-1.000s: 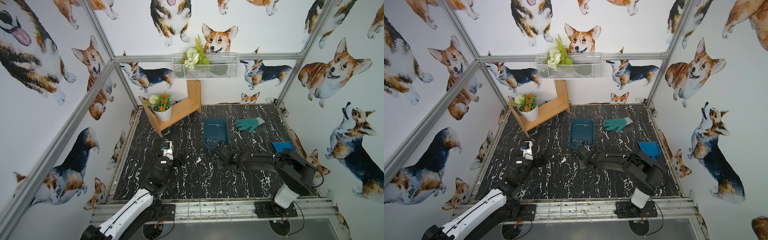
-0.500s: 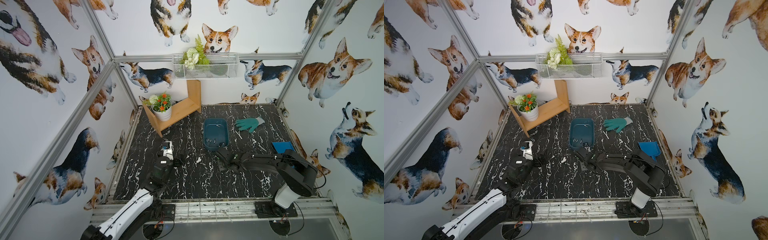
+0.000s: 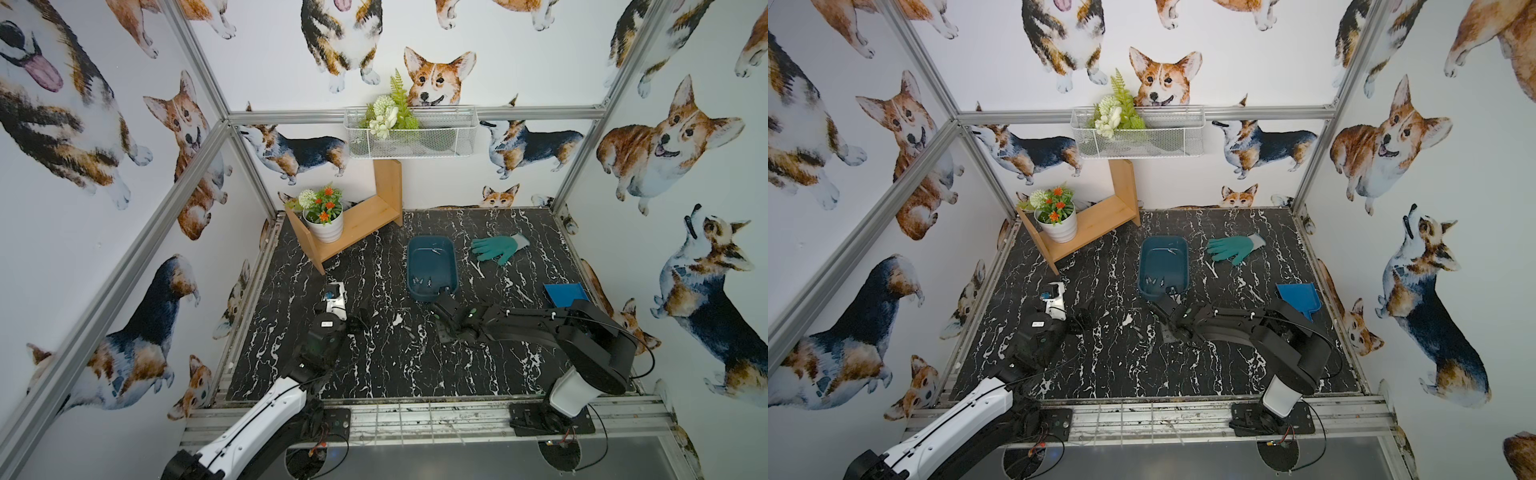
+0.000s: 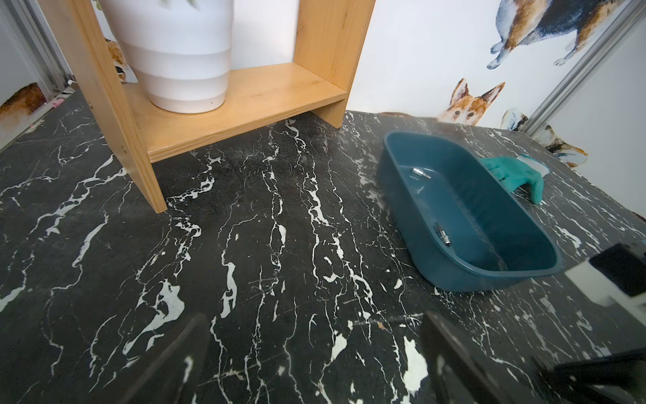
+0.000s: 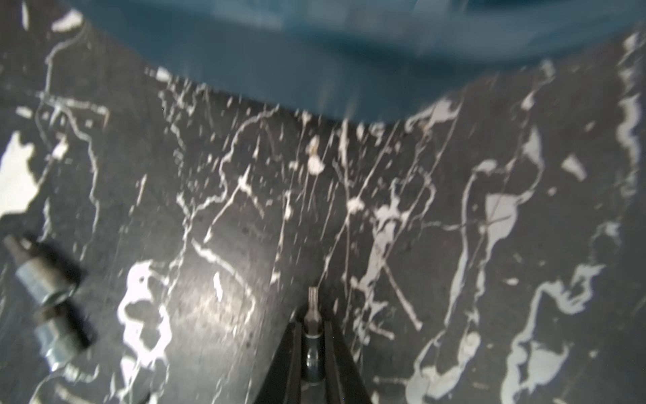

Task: Put the bit on the desktop into the storage box
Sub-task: Pick up the screwdriver bit from the center of the board, then place the screwdriver bit in the storage box.

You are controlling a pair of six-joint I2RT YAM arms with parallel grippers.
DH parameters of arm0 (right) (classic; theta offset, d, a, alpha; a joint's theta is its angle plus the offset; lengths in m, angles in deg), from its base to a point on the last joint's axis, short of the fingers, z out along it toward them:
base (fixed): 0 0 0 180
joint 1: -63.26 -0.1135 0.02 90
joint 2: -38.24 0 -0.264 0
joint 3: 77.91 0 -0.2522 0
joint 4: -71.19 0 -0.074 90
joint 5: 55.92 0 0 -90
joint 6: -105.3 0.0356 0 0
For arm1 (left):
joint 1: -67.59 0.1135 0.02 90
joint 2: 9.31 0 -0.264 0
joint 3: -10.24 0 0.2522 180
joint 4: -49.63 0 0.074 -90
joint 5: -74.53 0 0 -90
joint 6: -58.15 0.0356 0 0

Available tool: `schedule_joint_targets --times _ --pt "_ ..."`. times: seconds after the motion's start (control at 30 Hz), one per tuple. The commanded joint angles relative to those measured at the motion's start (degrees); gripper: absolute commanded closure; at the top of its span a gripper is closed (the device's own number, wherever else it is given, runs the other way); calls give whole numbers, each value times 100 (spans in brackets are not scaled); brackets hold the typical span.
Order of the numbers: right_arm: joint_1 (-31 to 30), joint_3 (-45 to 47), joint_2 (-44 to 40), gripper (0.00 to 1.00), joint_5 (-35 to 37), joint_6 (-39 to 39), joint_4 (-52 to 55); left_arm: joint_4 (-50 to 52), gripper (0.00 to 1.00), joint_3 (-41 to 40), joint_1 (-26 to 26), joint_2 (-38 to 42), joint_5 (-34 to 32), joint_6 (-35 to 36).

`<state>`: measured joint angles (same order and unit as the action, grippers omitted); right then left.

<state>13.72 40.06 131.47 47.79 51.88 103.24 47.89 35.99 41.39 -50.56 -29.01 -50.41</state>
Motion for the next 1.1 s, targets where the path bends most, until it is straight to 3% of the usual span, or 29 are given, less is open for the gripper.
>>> schedule_joint_targets --times 0.0,0.3,0.53,0.97,1.07 --pt "-14 -33 -196 85 -146 -105 255 -83 0 -1 9 1 -44 2" --pt "76 -340 -895 85 -259 -311 94 -83 0 -12 9 3 0 4" --pt "746 -738 -1066 85 -660 -710 -409 -93 0 -4 9 3 75 11" --pt "1922 -1490 89 85 -1200 -1238 -1400 -75 0 49 9 -12 150 -50" --pt "2053 -1703 429 81 -1313 -1250 -1458 -51 0 55 9 -27 132 -43"
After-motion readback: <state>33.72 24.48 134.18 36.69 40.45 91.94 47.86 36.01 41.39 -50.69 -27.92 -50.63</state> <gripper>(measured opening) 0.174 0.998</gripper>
